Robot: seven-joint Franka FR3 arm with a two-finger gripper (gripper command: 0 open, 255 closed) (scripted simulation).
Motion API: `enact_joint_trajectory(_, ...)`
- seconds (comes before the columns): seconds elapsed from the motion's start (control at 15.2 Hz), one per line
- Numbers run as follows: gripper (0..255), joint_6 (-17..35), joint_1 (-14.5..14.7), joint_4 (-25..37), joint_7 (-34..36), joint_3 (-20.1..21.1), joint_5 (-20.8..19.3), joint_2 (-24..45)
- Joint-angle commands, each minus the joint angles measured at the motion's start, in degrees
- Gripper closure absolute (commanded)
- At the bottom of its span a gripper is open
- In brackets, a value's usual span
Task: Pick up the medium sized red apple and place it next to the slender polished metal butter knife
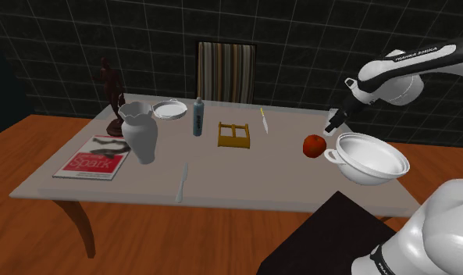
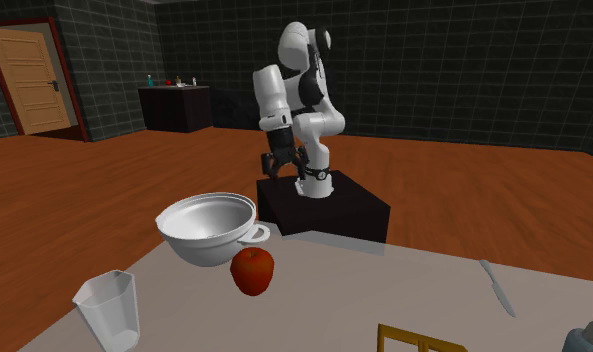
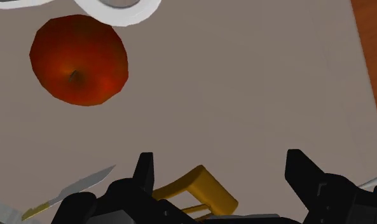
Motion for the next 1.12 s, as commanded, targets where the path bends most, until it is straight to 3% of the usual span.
enact_joint_trajectory(0.0,0,1.91,3.03,2.05,-6.25,-4.46,4.94,4.64)
enact_joint_trajectory(0.13,0,2.65,6.49,4.75,-13.91,-9.37,12.12,10.17)
enact_joint_trajectory(0.33,0,0.58,9.26,10.13,-27.94,-14.58,27.41,21.21)
enact_joint_trajectory(0.46,0,-2.57,6.59,14.33,-36.20,-13.97,37.06,29.07)
enact_joint_trajectory(0.66,0,-6.70,-0.57,20.71,-44.16,-9.87,46.33,38.42)
enact_joint_trajectory(0.79,0,-8.95,-5.17,25.10,-47.67,-7.17,50.49,43.65)
enact_joint_trajectory(1.06,0,-8.41,-6.50,26.10,-48.95,-5.26,52.87,46.05)
